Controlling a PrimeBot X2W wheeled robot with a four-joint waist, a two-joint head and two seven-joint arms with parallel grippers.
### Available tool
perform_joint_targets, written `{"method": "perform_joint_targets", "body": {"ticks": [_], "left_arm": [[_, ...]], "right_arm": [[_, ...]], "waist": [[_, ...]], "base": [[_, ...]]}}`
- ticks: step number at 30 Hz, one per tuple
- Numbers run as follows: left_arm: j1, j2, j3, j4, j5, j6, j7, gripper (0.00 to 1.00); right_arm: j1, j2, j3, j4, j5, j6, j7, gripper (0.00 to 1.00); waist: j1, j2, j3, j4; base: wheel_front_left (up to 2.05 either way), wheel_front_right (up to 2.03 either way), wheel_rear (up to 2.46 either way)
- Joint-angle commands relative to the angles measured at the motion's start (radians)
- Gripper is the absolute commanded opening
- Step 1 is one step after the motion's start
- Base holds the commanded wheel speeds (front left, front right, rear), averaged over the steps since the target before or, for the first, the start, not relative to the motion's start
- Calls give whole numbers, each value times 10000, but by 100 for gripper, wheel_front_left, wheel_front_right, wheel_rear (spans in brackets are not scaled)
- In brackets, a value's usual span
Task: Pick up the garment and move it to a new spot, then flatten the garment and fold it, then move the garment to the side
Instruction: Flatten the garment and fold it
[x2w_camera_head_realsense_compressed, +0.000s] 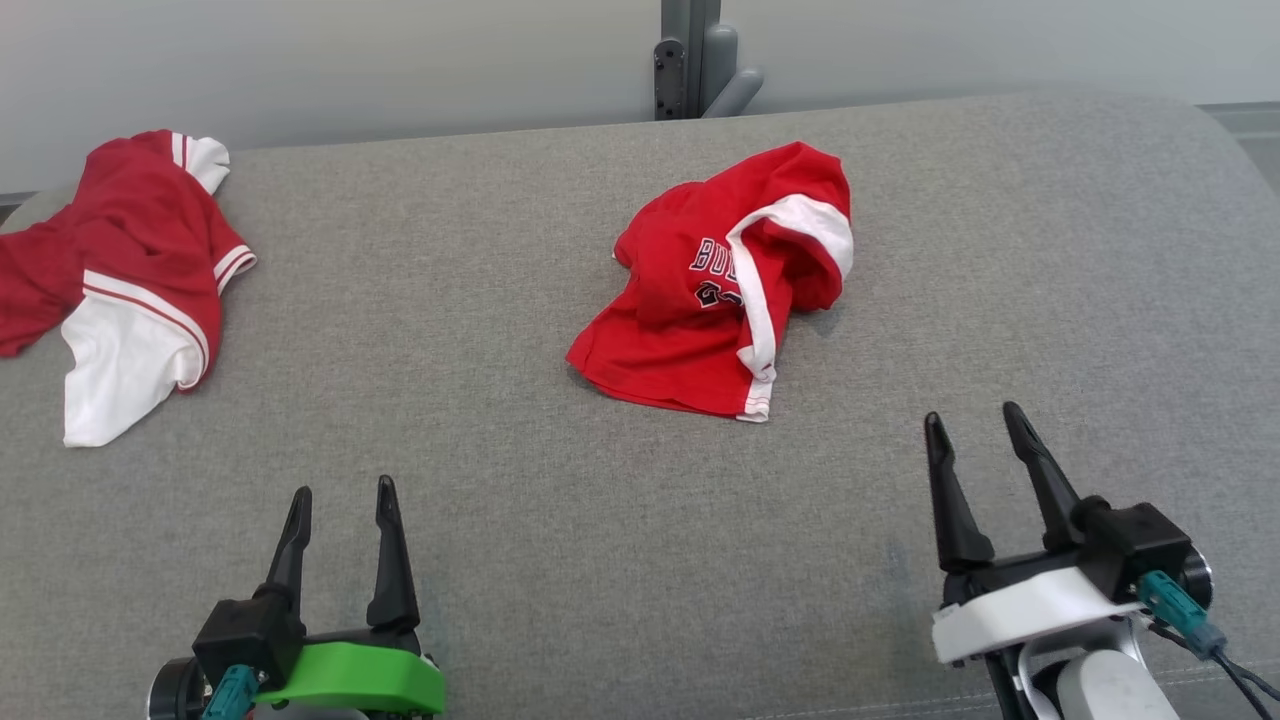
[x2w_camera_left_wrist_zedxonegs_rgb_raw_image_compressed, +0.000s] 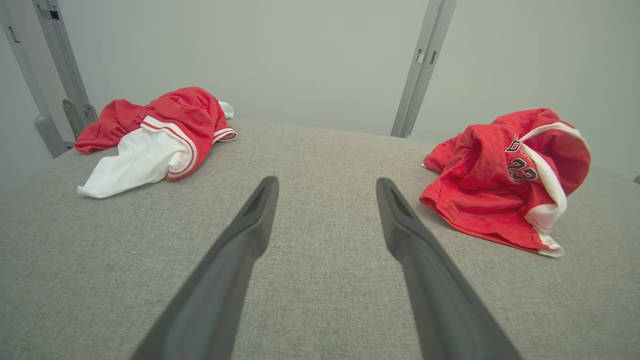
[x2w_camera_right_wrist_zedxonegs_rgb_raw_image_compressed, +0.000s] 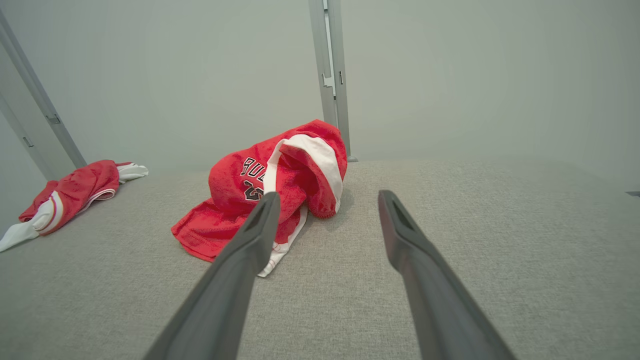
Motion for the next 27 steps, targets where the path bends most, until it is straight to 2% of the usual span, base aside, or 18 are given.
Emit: {"method": "perform_joint_targets", "body": {"ticks": [1, 5, 10, 21, 27], "left_arm": [[-173, 6, -23, -21, -41, 29, -8, 100], [-326, 8, -114, -83, -20, 11, -8, 100], [-550, 9, -336, -170, -42, 37, -7, 100], [-732, 9, -806, -230, -163, 158, -8, 100], [-718, 7, -1002, -253, -231, 194, -8, 100]], "right_arm": [[-245, -12, 153, 90, -124, -7, -29, 100], [-892, -19, 554, 696, -404, -8, -27, 100], [-1861, -21, 726, 1986, -780, -8, -27, 100], [-3841, -21, -512, 5430, -1724, -8, -27, 100], [-4490, -29, -1169, 6587, -2008, -8, -29, 100]], "waist": [[0, 0, 107, 100], [0, 0, 342, 423], [0, 0, 709, 1151], [0, 0, 1146, 2965], [0, 0, 1299, 3577]], "base": [[0, 0, 0], [0, 0, 0], [0, 0, 0], [0, 0, 0], [0, 0, 0]]}}
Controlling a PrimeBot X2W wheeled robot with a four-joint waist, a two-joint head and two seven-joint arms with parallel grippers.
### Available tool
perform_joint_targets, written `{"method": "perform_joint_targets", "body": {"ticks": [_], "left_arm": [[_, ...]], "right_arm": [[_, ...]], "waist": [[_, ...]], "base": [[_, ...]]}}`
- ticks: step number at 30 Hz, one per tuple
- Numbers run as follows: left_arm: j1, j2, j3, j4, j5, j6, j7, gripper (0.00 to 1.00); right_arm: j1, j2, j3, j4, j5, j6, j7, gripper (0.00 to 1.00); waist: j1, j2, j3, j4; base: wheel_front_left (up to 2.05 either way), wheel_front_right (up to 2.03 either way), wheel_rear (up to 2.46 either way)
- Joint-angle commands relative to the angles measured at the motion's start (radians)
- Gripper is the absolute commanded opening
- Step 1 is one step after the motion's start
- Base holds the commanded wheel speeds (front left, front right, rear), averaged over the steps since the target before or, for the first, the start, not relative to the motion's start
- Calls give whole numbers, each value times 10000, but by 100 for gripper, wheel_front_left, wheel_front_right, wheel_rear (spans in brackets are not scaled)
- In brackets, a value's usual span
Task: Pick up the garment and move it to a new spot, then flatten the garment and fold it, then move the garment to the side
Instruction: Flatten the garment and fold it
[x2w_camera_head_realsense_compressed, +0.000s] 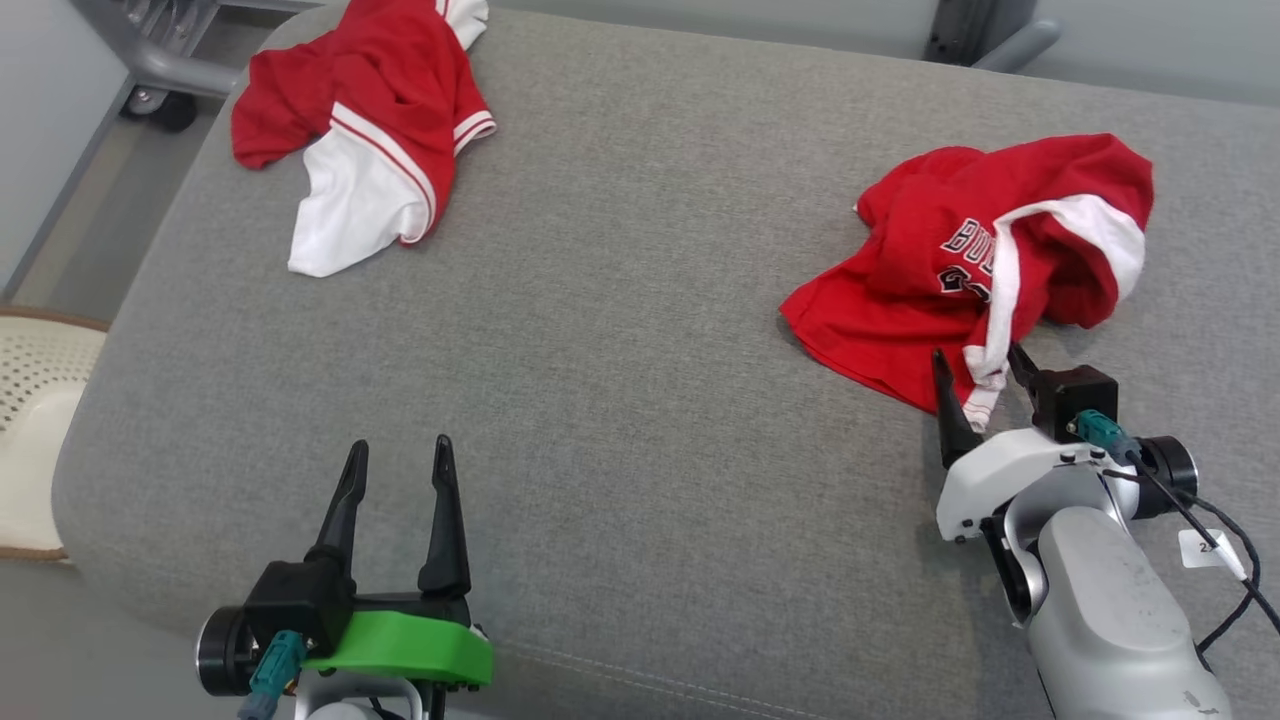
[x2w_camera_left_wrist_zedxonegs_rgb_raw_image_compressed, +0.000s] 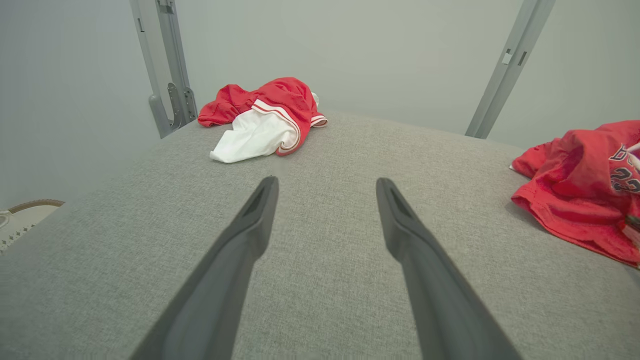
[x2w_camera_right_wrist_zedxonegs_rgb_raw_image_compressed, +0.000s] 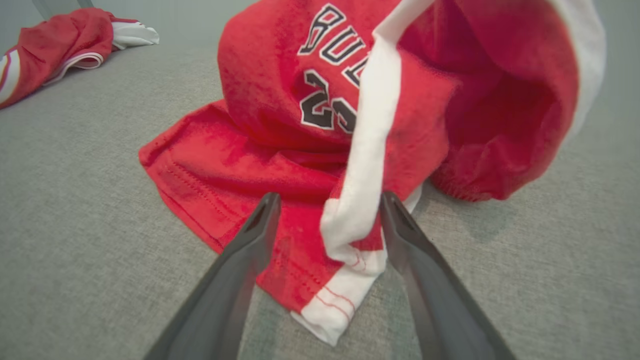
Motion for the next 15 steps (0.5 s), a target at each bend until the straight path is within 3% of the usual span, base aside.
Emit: {"method": "perform_joint_targets", "body": {"ticks": [1, 3, 6, 7, 8, 9, 15], "left_arm": [[-111, 11, -39, -29, -91, 40, -5, 100], [-156, 9, -87, -42, -84, 47, -6, 100], [-193, 9, -148, -20, 5, 77, -5, 100], [-206, 9, -157, -6, 43, 72, -6, 100], [-208, 11, -160, 1, 66, 81, -6, 100], [-194, 11, -157, 8, 77, 86, -6, 100], [-105, 11, -99, 99, 109, -8, -6, 100]], "right_arm": [[-217, -53, -189, 185, -200, -10, -29, 100], [-402, -50, -451, 387, -306, -10, -27, 98], [-624, -51, -734, 501, -481, -10, -29, 64], [-679, -51, -799, 418, -522, -10, -29, 40], [-695, -45, -809, 286, -530, -10, -29, 30], [-670, -41, -759, 129, -416, -10, -29, 0], [25, -39, 520, -1448, 859, -9, -29, 0]], "waist": [[0, 0, 305, 555], [0, 0, 420, 635], [0, 0, 566, 668], [0, 0, 584, 665], [0, 0, 591, 655], [0, 0, 583, 631], [0, 0, 356, 313]], "base": [[0, 0, 0], [0, 0, 0], [0, 0, 0], [0, 0, 0], [0, 0, 0], [0, 0, 0], [0, 0, 0]]}}
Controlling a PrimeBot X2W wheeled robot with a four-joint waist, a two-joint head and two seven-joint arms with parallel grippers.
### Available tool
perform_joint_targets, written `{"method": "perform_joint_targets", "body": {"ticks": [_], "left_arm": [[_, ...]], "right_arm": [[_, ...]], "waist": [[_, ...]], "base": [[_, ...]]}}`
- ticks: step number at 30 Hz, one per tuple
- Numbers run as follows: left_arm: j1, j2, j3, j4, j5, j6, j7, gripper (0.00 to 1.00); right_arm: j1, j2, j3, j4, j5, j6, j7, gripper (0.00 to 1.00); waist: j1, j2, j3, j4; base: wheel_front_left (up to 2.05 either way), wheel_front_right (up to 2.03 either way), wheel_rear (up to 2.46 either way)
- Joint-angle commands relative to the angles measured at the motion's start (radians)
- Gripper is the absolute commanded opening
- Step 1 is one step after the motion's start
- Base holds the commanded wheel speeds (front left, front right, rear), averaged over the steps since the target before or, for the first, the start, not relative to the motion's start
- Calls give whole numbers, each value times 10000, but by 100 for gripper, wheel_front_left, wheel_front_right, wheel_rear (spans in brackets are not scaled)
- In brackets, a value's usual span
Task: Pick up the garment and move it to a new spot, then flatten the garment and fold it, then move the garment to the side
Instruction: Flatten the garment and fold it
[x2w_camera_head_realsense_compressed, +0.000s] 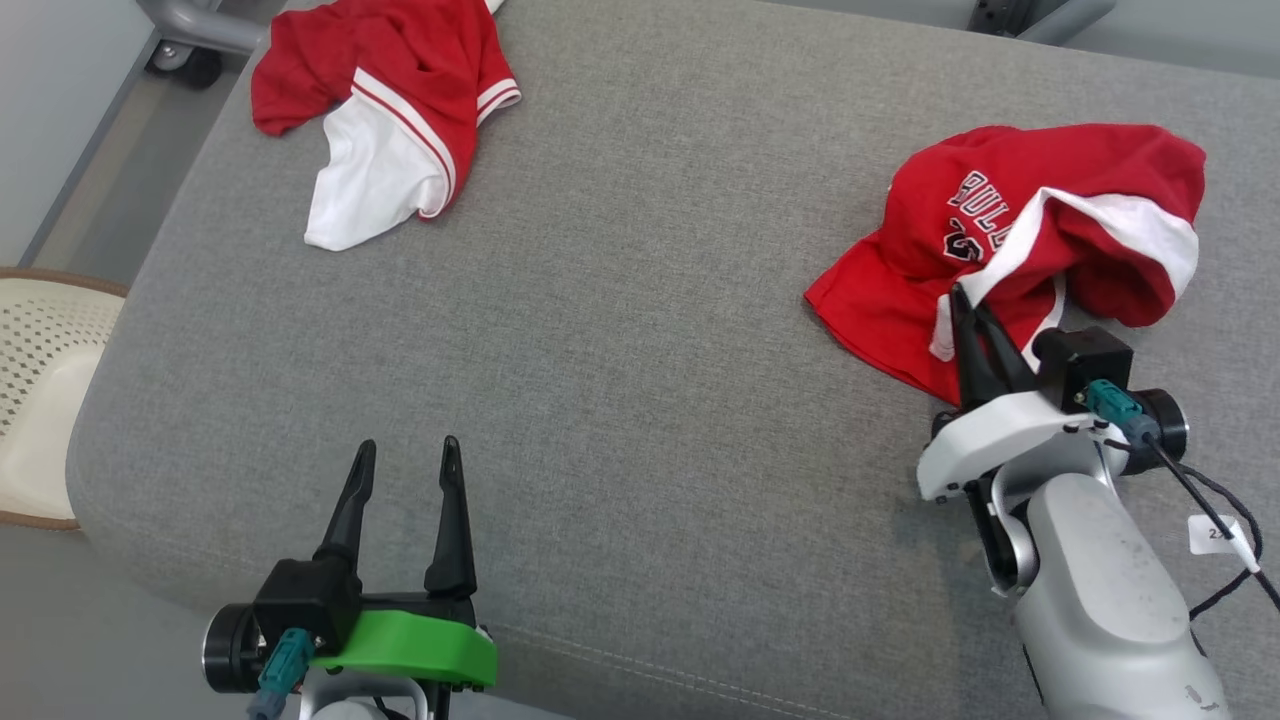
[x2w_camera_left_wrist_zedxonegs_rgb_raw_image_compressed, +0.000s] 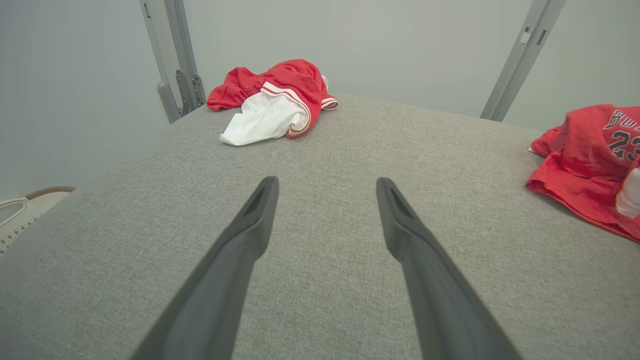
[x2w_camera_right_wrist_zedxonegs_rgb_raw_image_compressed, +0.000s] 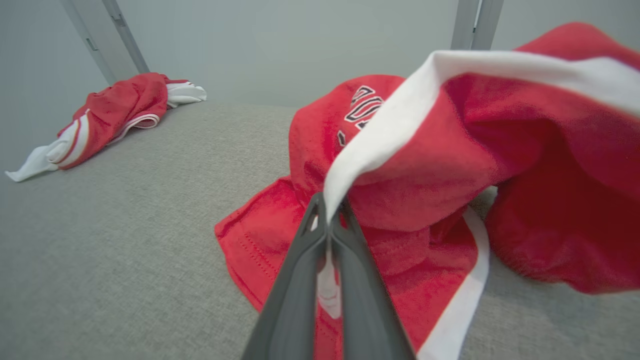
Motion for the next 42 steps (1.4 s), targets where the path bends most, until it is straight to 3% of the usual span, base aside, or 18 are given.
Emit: {"method": "perform_joint_targets", "body": {"ticks": [1, 9, 13, 20, 24, 25, 26, 27, 28, 35, 42], "left_arm": [[-62, 11, 10, 24, 29, -17, -8, 100], [-15, 12, -34, 114, 71, -17, -7, 100], [62, 12, -5, 160, 98, -55, -8, 100], [127, 12, 50, 110, 83, -33, -8, 100], [177, 12, 133, 122, 64, -84, -7, 100], [166, 11, 144, 122, 50, -94, -8, 100], [156, 11, 139, 119, 34, -80, -8, 100], [155, 11, 138, 117, 16, -53, -8, 100], [156, 10, 142, 112, 7, -26, -8, 100], [175, 10, 237, 94, -73, 74, -8, 100], [223, 12, 288, 31, -38, 95, -8, 100]], "right_arm": [[319, -21, 532, -548, 406, -9, -29, 0], [1131, -25, 2868, -2640, 1442, -9, -29, 0], [1249, -30, 4008, -3101, 1649, -9, -29, 0], [1154, -30, 5630, -2528, 2331, -9, -29, 0], [867, -33, 6133, -1516, 2476, -9, 21, 0], [808, -30, 6205, -1266, 2512, -9, 12, 7], [748, -28, 6248, -1060, 2555, -9, 2, 33], [701, -28, 6332, -869, 2627, -9, -6, 87], [646, -24, 6438, -735, 2704, -9, -10, 100], [393, -28, 6500, -556, 2982, -10, -25, 100], [1387, -25, 4138, -2230, 1944, -9, -24, 100]], "waist": [[0, 0, -208, -225], [0, 0, -545, -461], [0, 0, -757, -433], [0, 0, -967, -135], [0, 0, -963, 15], [0, 0, -952, 41], [0, 0, -946, 59], [0, 0, -939, 69], [0, 0, -930, 67], [0, 0, -926, -350], [0, 0, -962, -917]], "base": [[0, 0, 0], [0, 0, 0], [0, 0, 0], [0, 0, 0], [0, 0, 0], [0, 0, 0], [0, 0, 0], [0, 0, 0], [0, 0, 0], [0, 0, 0], [0, 0, 0]]}}
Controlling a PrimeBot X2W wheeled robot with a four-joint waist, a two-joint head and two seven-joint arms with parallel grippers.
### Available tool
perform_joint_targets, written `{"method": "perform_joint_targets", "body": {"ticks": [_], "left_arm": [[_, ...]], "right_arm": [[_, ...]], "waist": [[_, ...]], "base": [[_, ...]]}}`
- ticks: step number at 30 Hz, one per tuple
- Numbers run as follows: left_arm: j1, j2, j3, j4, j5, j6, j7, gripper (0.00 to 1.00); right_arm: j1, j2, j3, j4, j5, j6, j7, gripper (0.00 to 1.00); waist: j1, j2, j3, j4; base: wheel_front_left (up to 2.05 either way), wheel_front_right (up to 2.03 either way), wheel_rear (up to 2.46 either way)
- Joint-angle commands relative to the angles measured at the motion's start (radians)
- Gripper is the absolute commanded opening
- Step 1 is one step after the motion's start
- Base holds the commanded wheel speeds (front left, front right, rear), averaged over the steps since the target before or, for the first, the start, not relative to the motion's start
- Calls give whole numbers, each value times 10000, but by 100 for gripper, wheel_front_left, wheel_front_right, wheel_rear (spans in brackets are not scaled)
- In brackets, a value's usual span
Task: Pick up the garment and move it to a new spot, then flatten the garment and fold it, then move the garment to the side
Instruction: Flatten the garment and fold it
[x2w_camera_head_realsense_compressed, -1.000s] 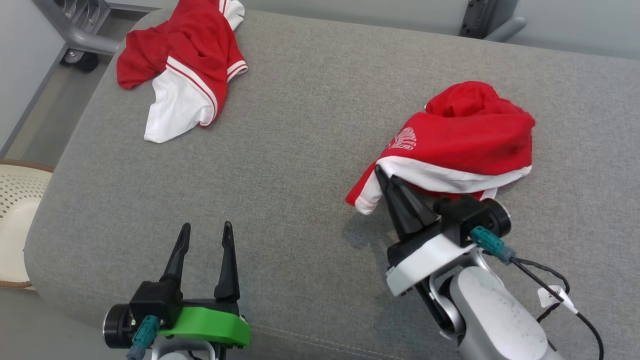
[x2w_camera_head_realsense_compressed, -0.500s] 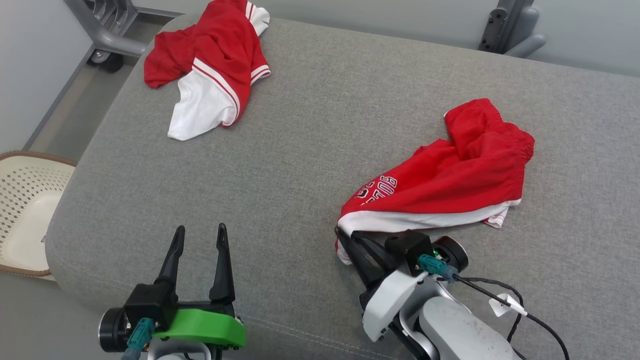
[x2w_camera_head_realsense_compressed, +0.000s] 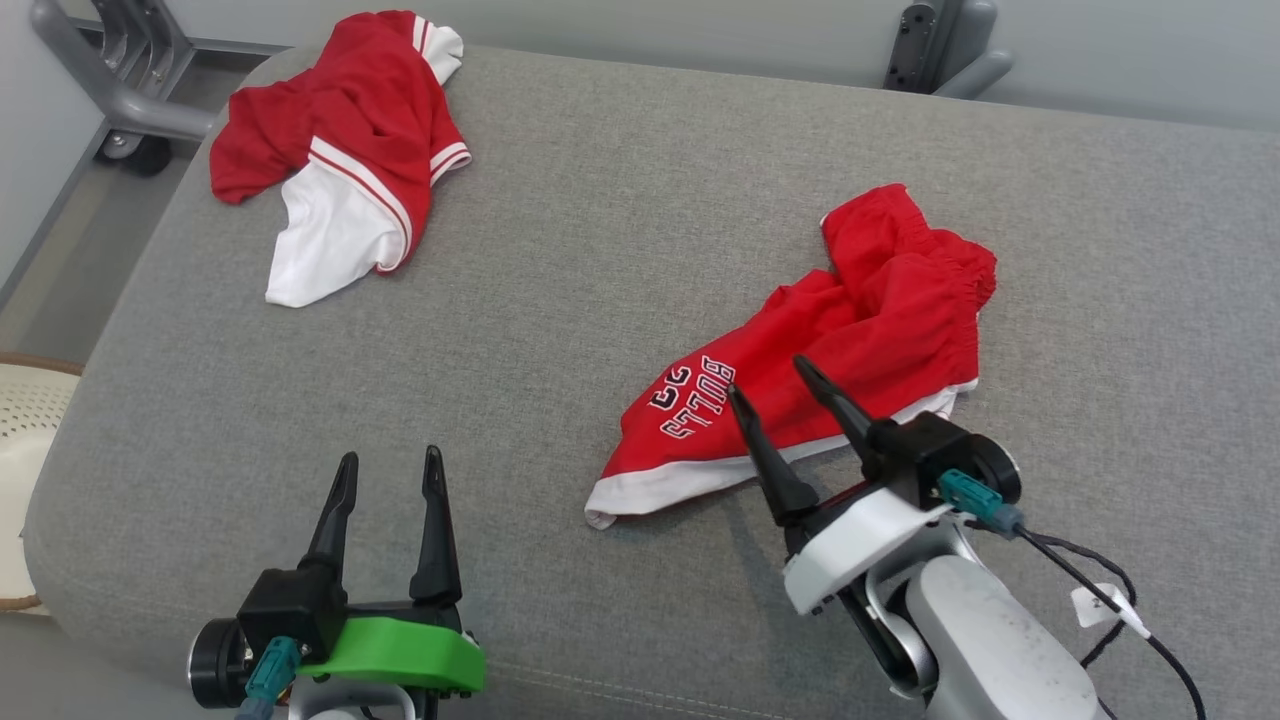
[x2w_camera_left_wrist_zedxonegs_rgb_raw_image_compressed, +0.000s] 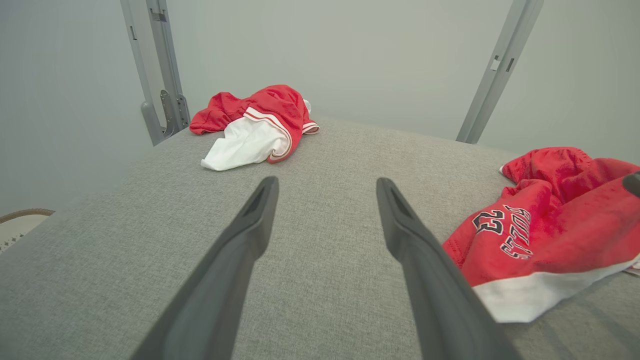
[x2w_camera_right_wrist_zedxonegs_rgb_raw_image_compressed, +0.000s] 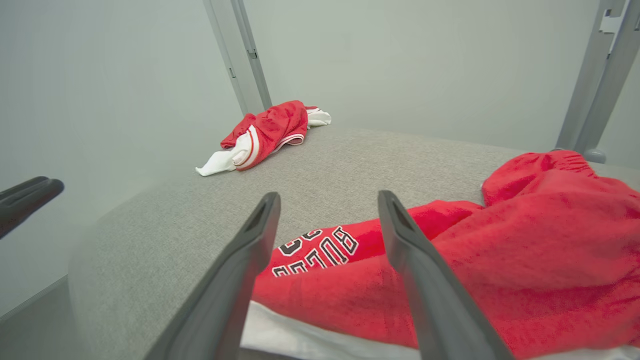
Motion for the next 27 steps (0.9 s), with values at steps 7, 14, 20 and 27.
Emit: {"method": "perform_joint_targets", "body": {"ticks": [7, 14, 20, 27], "left_arm": [[-5, 16, -30, -24, -10, -60, -7, 100], [-160, 16, -132, -3, -24, -14, -8, 100], [-213, 14, -138, -15, -37, -10, -7, 100], [-245, 14, -202, -25, -54, 22, -8, 100]], "right_arm": [[751, -197, -2428, -127, -1392, -7, -26, 100], [201, -558, -3883, 1366, -2050, -8, -27, 100], [-521, -699, -4632, 2361, -1981, -8, -27, 100], [-1343, -993, -3823, 3840, -885, -8, 398, 100]], "waist": [[0, 0, 22, -222], [0, 0, 155, 195], [0, 0, 314, 561], [0, 0, 464, 790]], "base": [[0, 0, 0], [0, 0, 0], [0, 0, 0], [0, 0, 0]]}}
